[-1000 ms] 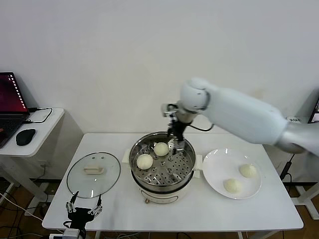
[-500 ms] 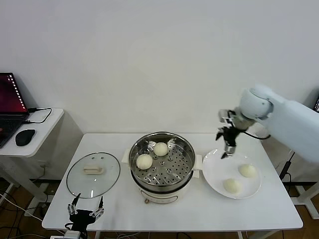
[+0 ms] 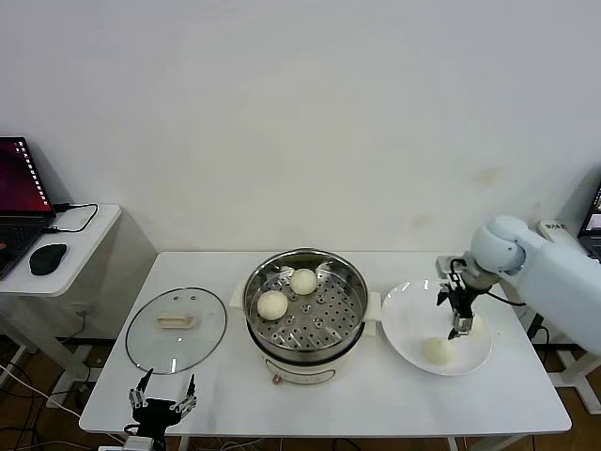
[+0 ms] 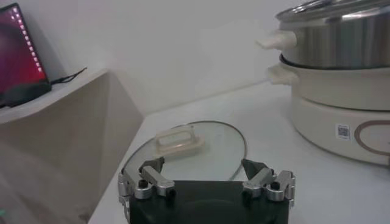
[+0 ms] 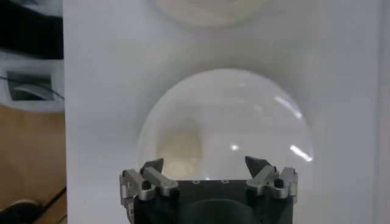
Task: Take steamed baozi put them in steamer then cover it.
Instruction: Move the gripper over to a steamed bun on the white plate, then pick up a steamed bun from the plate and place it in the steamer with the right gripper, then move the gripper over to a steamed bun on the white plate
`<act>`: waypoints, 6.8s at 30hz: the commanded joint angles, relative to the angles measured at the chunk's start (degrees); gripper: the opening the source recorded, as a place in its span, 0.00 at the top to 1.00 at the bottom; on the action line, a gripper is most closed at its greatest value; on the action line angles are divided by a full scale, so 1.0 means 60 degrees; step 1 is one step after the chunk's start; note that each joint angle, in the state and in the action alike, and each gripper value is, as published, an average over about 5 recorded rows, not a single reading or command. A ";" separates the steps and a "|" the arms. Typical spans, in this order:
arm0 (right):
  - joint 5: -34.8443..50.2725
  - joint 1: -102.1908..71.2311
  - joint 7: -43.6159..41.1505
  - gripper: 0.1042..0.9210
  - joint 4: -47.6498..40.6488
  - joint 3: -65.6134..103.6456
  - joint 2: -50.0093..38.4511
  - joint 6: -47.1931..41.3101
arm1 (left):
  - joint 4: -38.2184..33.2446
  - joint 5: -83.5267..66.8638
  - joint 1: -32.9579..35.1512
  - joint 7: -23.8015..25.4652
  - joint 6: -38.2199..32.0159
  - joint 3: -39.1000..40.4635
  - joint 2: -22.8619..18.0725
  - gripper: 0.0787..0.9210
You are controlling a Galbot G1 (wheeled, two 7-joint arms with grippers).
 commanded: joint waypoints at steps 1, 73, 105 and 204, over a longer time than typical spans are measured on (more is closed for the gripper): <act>-0.0470 -0.1140 0.0336 0.12 -0.0394 0.0518 0.0305 0.0083 | 0.0045 -0.0007 -0.0001 -0.0001 -0.0004 0.0015 0.0014 0.12; 0.3191 0.5934 -0.1242 0.35 -0.0658 -0.1775 0.1640 0.0839 | 0.0193 0.0144 -0.0330 -0.0063 -0.0039 0.0295 0.0040 0.12; 0.1961 0.5113 -0.1012 0.35 -0.0041 -0.3189 0.4827 0.8501 | -0.0041 0.0315 -0.0133 -0.0279 -0.0247 -0.0061 -0.0242 0.12; -0.1679 -0.0471 0.0392 0.12 -0.1753 0.1484 0.0217 0.1031 | 0.0127 0.0048 0.0025 -0.0120 -0.0213 0.0348 0.0016 0.12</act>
